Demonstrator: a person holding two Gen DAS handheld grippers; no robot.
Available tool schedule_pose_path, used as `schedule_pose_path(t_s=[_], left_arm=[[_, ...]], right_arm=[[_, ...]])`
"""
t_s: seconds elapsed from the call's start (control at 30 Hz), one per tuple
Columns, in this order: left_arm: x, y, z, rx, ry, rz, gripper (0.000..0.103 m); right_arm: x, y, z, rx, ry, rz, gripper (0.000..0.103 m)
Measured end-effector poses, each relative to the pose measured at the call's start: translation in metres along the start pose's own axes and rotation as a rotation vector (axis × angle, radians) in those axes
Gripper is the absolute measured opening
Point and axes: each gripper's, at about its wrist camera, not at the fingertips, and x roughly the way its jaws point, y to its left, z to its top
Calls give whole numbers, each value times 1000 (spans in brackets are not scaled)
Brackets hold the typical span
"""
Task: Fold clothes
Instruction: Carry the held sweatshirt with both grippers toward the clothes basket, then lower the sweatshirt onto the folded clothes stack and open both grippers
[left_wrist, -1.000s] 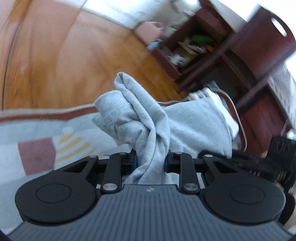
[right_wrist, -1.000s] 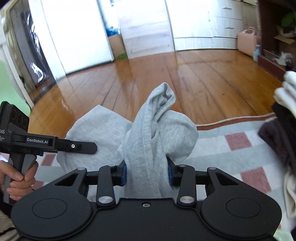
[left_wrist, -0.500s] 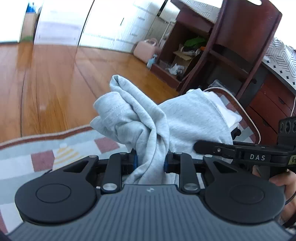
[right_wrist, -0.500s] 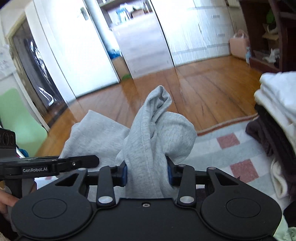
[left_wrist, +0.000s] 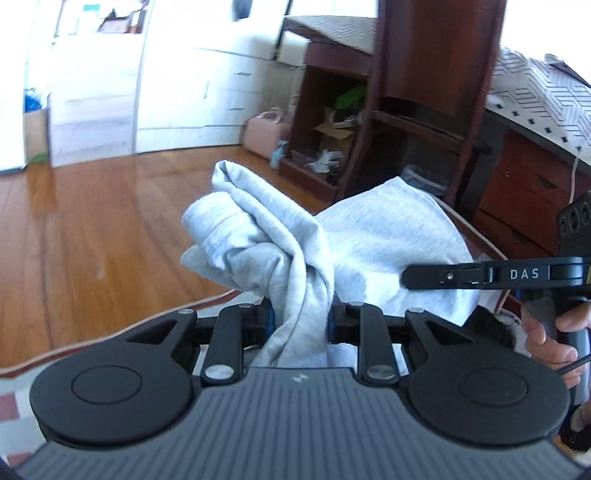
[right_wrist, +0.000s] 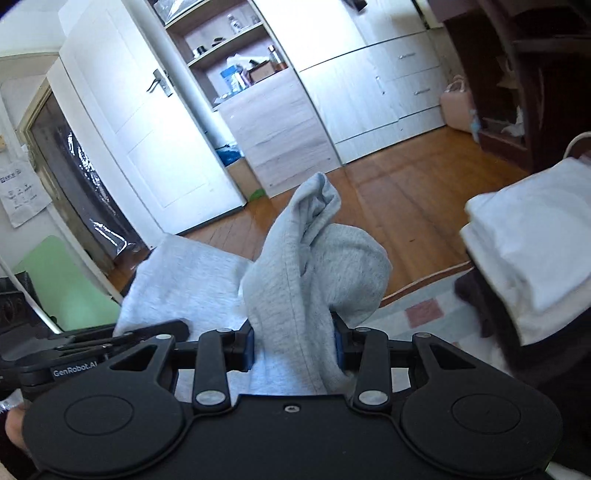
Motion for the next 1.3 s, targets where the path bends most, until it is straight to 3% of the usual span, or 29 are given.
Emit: schedule_pose_path(t_s=[0.2, 0.33, 0.5, 0.6, 0.7, 0.77, 0.83, 0.87, 0.9, 0.93, 1.0, 1.03, 1.07, 1.17, 1.3], left_arm=[[41, -57, 29, 85, -22, -30, 24], [79, -72, 47, -2, -61, -109, 24], [151, -93, 66, -27, -26, -134, 24], [189, -114, 81, 11, -39, -136, 24], [227, -129, 96, -20, -44, -178, 24], [257, -135, 97, -65, -11, -186, 26], [292, -136, 86, -98, 50, -153, 50], [309, -134, 73, -105, 87, -110, 54], [325, -131, 57, -98, 141, -68, 54], [340, -127, 41, -91, 196, -28, 53], [357, -120, 12, -67, 308, 26, 52], [355, -117, 2, -54, 326, 37, 51], [352, -116, -7, -36, 338, 45, 51], [331, -121, -8, 34, 267, 43, 52], [302, -137, 27, 101, 54, -1, 55]], right_arm=[[-48, -50, 36, -11, -40, 0, 43], [-68, -101, 66, 29, -63, 27, 43], [-71, -164, 101, 39, -64, -13, 43], [-65, -198, 132, 24, -47, -54, 42], [-62, -231, 168, -6, -31, -107, 42], [-59, -256, 192, -47, -11, -145, 44], [-48, -285, 202, -114, 9, -235, 59], [-39, -303, 200, -146, 10, -313, 66], [-29, -321, 197, -169, 11, -402, 75], [-22, -339, 190, -154, 16, -493, 76], [-17, -374, 174, -49, 45, -572, 75], [-18, -389, 166, 9, 55, -582, 75], [-26, -398, 157, 81, 55, -528, 75], [-50, -411, 141, 254, 56, -397, 75], [-57, -413, 151, 363, 78, -333, 75]])
